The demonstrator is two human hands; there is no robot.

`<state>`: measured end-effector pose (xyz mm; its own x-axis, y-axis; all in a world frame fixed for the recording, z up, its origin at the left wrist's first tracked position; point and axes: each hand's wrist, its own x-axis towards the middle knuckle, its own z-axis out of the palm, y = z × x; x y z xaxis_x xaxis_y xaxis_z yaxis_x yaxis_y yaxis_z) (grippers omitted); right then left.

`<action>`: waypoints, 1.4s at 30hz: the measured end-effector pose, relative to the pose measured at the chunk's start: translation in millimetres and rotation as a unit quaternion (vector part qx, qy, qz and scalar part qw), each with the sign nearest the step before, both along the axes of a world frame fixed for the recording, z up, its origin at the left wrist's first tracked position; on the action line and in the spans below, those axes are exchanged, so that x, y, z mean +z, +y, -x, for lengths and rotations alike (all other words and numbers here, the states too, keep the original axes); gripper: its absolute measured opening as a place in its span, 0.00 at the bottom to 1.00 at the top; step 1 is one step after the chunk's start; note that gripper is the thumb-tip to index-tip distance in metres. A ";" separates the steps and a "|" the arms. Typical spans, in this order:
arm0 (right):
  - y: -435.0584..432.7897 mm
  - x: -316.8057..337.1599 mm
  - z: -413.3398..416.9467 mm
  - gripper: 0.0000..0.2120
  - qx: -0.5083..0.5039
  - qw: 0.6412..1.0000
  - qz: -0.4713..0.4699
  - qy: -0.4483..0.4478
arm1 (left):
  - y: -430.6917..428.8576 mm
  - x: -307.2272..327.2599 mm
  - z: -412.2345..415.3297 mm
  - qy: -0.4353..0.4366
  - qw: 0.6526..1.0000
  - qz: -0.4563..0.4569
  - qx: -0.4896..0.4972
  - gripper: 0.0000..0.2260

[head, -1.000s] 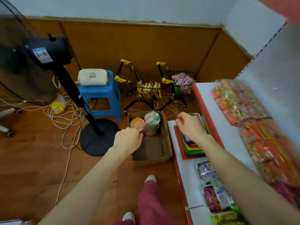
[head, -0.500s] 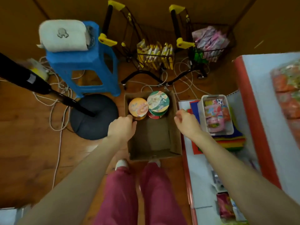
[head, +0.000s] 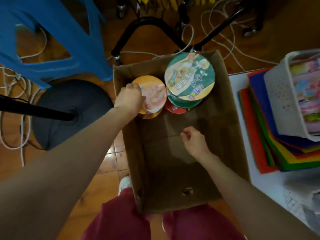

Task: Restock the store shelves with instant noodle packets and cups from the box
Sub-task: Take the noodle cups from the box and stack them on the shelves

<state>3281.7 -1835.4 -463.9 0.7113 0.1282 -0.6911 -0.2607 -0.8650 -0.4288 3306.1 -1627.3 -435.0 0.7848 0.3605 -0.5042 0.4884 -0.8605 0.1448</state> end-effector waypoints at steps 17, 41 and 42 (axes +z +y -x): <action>66.3 -138.5 -9.0 0.20 -0.229 0.957 -0.143 0.103 | 24.6 -50.8 -40.7 -0.049 0.997 -0.051 -0.027 0.20; 70.1 -127.6 9.9 0.14 -0.325 0.916 -0.203 0.121 | 24.5 -28.6 -23.8 -0.190 0.979 0.047 0.062 0.18; 63.0 -120.5 13.7 0.14 -0.324 0.918 -0.193 0.125 | 22.5 -24.4 -20.3 -0.190 0.978 0.051 0.068 0.17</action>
<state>3268.1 -1772.4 -584.4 0.5497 0.0037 -0.8353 -0.7990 -0.2894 -0.5271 3326.4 -1604.8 -459.4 0.8709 0.4374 -0.2242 0.4913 -0.7627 0.4205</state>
